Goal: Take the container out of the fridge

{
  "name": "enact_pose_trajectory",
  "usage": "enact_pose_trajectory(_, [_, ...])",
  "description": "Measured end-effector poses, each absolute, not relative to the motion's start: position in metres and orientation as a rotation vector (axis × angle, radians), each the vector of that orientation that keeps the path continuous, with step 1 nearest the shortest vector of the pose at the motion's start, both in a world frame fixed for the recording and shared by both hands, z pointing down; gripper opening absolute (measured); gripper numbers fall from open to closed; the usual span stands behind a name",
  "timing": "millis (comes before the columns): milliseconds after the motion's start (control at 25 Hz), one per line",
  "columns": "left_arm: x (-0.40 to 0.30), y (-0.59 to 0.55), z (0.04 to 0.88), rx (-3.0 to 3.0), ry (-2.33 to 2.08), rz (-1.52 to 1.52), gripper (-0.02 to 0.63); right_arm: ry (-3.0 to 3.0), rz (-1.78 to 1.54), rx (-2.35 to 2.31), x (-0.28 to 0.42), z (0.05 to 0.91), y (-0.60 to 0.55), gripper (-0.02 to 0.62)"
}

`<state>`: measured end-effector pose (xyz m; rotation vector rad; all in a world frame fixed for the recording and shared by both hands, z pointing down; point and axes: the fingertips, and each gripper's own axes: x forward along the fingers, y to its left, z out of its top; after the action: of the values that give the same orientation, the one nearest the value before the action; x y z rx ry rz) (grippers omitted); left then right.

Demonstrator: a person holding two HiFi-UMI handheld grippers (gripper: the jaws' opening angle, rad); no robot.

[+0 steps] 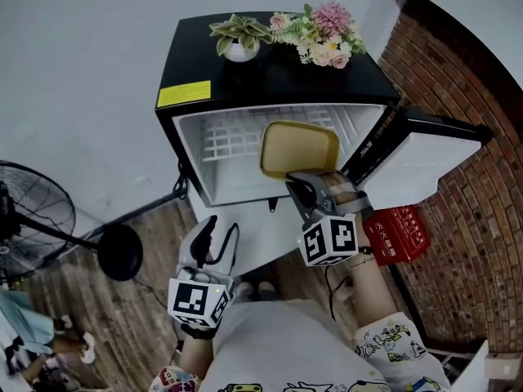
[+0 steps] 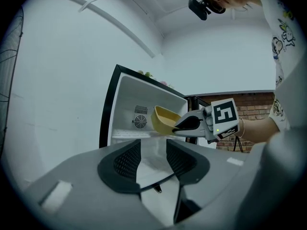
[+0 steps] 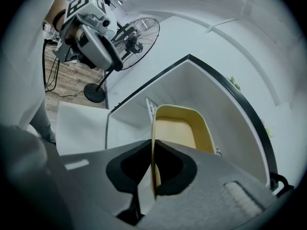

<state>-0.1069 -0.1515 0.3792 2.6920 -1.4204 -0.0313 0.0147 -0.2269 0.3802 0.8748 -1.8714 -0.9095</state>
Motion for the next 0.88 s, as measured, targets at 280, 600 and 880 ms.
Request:
enact_pose_trajectory(280, [-0.091,-0.153,0.377,2.721,-1.353,-0.004,0.142,-1.899,-0.842,0.955,0.029,0.371,-0.204,0.015])
enact_pose_trajectory(600, [-0.075,-0.154,0.385,2.751,-1.291,0.019,0.119,-1.949,-0.738,1.051,0.047,0.379,-0.181,0.015])
enact_pose_trajectory(880, [-0.066,-0.157,0.382,2.76,-1.263,0.041,0.107,-2.026,-0.606,1.139,0.059,0.388,-0.166,0.015])
